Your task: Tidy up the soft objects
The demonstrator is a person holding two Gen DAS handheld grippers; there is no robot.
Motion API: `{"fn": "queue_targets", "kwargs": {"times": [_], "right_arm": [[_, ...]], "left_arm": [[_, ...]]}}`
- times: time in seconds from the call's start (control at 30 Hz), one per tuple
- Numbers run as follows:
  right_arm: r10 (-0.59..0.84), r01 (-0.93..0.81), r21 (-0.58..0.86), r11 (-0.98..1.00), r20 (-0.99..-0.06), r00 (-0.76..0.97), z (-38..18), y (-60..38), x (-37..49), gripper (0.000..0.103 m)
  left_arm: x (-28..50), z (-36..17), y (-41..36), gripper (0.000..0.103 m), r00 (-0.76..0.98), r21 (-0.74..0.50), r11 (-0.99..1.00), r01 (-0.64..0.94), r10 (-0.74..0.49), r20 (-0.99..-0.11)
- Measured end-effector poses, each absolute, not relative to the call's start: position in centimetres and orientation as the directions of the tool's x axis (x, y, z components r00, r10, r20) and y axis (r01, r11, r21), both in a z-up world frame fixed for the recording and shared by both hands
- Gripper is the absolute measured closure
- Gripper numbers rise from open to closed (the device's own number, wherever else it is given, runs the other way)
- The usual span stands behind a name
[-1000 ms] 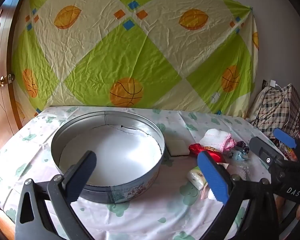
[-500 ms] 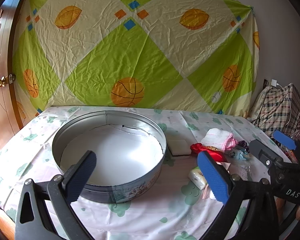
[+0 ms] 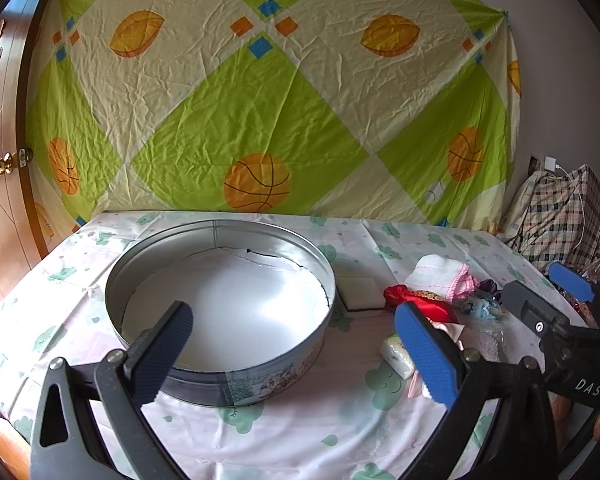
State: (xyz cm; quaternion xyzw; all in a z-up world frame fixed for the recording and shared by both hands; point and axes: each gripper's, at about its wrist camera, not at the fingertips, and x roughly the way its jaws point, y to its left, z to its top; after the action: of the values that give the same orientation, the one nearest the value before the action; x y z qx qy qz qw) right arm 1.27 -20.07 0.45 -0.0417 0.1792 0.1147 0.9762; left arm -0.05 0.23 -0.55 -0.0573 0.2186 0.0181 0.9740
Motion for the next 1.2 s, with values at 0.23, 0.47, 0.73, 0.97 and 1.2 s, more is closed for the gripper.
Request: {"fn": "queue_targets", "kwargs": {"times": [0.23,0.47,0.73,0.97,1.2], "right_arm": [[0.209,-0.238,-0.038,0.97,-0.364,0.908,0.4,-20.1,1.3,0.001],[0.21,-0.239,-0.035,0.97,-0.366,0.906,0.0,-20.2,1.2,0.001],[0.212,-0.241,-0.032,0.97,-0.375,0.903,-0.4,-20.1,1.0,0.001],[0.211,-0.237,-0.022,0.971,-0.384,0.899,-0.7,-20.1,1.1,0.001],[0.206,-0.228,-0.007,0.974,-0.4,0.893,-0.8,-20.9,1.7,0.001]], "left_arm": [[0.0,-0.6,0.2,0.0,0.903,-0.102,0.993,-0.061,0.011,-0.429],[-0.2,-0.7,0.5,0.0,0.902,-0.101,0.993,-0.062,0.012,-0.431],[-0.4,-1.1,0.7,0.0,0.901,-0.099,0.993,-0.063,0.014,-0.434],[-0.3,-1.9,0.6,0.0,0.897,-0.093,0.994,-0.063,0.016,-0.441],[0.1,-2.2,-0.1,0.0,0.888,-0.074,0.996,-0.058,0.018,-0.46]]}}
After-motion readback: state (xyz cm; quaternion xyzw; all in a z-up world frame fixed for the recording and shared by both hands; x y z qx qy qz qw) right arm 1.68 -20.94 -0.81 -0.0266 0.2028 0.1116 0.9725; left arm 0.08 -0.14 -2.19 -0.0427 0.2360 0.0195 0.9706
